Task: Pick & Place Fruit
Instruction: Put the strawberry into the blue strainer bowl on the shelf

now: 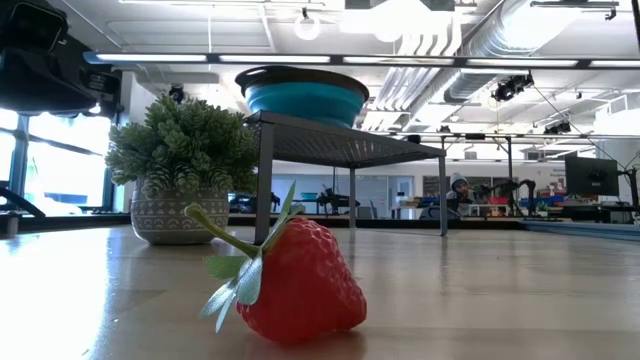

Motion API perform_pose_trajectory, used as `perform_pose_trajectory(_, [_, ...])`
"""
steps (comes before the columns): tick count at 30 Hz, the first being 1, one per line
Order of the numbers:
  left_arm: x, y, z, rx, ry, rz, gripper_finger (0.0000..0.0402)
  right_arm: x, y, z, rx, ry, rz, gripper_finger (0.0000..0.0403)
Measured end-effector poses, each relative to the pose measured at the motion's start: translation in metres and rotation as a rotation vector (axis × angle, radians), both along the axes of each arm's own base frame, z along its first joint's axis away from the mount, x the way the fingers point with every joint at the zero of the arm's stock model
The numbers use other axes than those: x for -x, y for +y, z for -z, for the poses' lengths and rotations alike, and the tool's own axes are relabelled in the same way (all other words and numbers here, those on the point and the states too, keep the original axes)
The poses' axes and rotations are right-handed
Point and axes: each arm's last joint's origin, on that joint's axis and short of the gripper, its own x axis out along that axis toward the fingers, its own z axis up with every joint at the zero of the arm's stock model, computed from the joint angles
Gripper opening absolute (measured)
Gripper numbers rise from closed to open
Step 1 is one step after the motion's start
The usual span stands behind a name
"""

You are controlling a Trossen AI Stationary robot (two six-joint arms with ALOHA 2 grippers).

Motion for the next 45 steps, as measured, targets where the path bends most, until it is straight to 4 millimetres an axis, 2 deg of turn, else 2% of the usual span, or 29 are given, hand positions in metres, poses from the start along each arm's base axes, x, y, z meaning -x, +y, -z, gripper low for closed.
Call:
perform_pose_trajectory(8, [0.000,0.000,0.000,-0.024,-0.009,0.007,0.0002,-0.027,0.035,0.036,-0.053,0.199,-0.080,0.0281])
perform_pose_trajectory(15, [0.000,0.000,0.000,-0.023,-0.013,0.007,0.0002,-0.036,0.062,0.085,-0.087,0.345,-0.204,0.0280])
perform_pose_trajectory(24, [0.000,0.000,0.000,-0.016,-0.011,0.006,0.0002,-0.039,0.079,0.128,-0.096,0.454,-0.273,0.0226])
perform_pose_trajectory(29, [0.000,0.000,0.000,-0.016,-0.011,0.005,0.0002,-0.043,0.082,0.140,-0.130,0.476,-0.277,0.0208])
perform_pose_trajectory(38, [0.000,0.000,-0.001,-0.015,-0.011,0.005,0.0002,-0.044,0.083,0.160,-0.137,0.504,-0.248,0.0206])
perform_pose_trajectory(45, [0.000,0.000,0.000,-0.015,-0.010,0.005,0.0002,-0.044,0.081,0.162,-0.106,0.499,-0.225,0.0206])
